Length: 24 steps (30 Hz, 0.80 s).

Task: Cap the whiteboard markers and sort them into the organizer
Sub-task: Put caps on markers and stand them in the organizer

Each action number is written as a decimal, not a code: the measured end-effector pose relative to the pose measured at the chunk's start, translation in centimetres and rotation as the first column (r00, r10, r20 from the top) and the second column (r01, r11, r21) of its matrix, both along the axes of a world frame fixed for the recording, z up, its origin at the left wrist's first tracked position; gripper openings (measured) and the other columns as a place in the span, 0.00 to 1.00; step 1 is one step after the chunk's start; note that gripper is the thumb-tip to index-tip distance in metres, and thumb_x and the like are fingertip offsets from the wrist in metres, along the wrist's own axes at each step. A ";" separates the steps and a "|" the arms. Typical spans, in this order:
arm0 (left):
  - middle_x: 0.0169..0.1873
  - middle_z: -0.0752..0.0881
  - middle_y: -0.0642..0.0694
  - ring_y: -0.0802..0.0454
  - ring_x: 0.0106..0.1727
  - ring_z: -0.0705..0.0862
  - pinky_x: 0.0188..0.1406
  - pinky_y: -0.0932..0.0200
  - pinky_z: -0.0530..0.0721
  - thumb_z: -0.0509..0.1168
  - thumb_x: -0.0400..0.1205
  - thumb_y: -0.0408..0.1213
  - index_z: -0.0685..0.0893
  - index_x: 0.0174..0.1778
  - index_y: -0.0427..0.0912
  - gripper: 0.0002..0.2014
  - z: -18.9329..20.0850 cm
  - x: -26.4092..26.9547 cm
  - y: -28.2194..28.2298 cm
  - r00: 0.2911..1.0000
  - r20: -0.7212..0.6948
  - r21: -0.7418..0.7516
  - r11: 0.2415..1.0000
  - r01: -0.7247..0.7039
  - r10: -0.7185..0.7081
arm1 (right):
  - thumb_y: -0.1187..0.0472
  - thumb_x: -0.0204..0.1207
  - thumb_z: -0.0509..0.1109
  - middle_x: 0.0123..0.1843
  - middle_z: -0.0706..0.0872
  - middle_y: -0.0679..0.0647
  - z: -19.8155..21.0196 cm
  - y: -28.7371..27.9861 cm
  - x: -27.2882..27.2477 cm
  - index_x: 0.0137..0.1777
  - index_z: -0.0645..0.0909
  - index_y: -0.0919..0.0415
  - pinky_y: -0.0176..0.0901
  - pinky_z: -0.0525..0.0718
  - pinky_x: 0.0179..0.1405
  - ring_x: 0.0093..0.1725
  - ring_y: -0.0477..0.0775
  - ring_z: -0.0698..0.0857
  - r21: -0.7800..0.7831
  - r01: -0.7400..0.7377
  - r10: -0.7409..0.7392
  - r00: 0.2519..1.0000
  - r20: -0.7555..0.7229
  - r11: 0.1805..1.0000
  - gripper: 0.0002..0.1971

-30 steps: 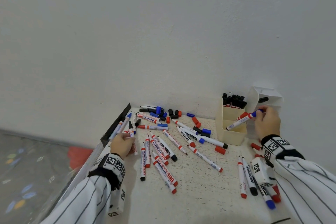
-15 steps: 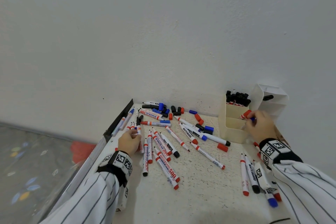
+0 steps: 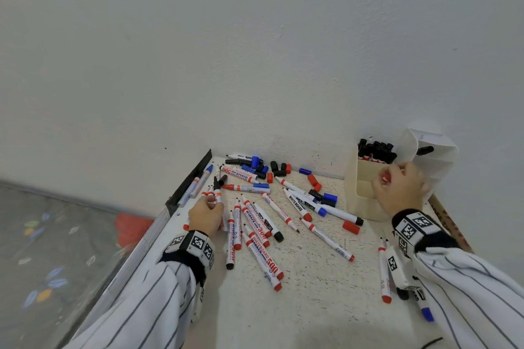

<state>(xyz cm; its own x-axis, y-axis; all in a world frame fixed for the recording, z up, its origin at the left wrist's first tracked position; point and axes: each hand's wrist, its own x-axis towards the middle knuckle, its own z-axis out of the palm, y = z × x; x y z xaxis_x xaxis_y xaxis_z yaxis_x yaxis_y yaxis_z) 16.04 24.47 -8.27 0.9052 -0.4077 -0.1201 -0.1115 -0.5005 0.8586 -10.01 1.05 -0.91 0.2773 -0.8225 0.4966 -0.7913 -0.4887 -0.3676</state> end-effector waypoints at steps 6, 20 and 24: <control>0.51 0.84 0.35 0.39 0.47 0.85 0.48 0.49 0.85 0.49 0.87 0.43 0.68 0.73 0.38 0.20 -0.4 0.3 -0.5 0.999 -0.015 -0.042 0.998 -0.038 0.037 | 0.64 0.76 0.65 0.42 0.79 0.54 -0.1 2.6 5.4 0.43 0.76 0.60 0.47 0.78 0.49 0.44 0.52 0.76 0.065 -0.394 0.391 0.919 0.053 0.917 0.01; 0.38 0.80 0.43 0.49 0.40 0.77 0.41 0.56 0.77 0.51 0.87 0.43 0.77 0.40 0.40 0.15 -1.2 0.3 -1.1 1.000 -0.011 -0.083 0.996 -0.012 0.011 | 0.55 0.82 0.59 0.73 0.74 0.55 -2.8 9.6 23.9 0.76 0.65 0.49 0.44 0.72 0.66 0.68 0.55 0.75 0.683 -0.516 0.829 0.500 -0.250 0.517 0.23; 0.34 0.77 0.46 0.52 0.37 0.74 0.29 0.64 0.67 0.51 0.87 0.41 0.74 0.36 0.41 0.16 -1.1 0.2 -1.1 1.000 0.019 -0.074 0.997 -0.021 0.023 | 0.56 0.84 0.53 0.80 0.64 0.56 -3.9 10.5 26.4 0.80 0.57 0.50 0.50 0.64 0.76 0.76 0.59 0.67 0.634 -0.540 0.827 0.447 -0.341 0.553 0.25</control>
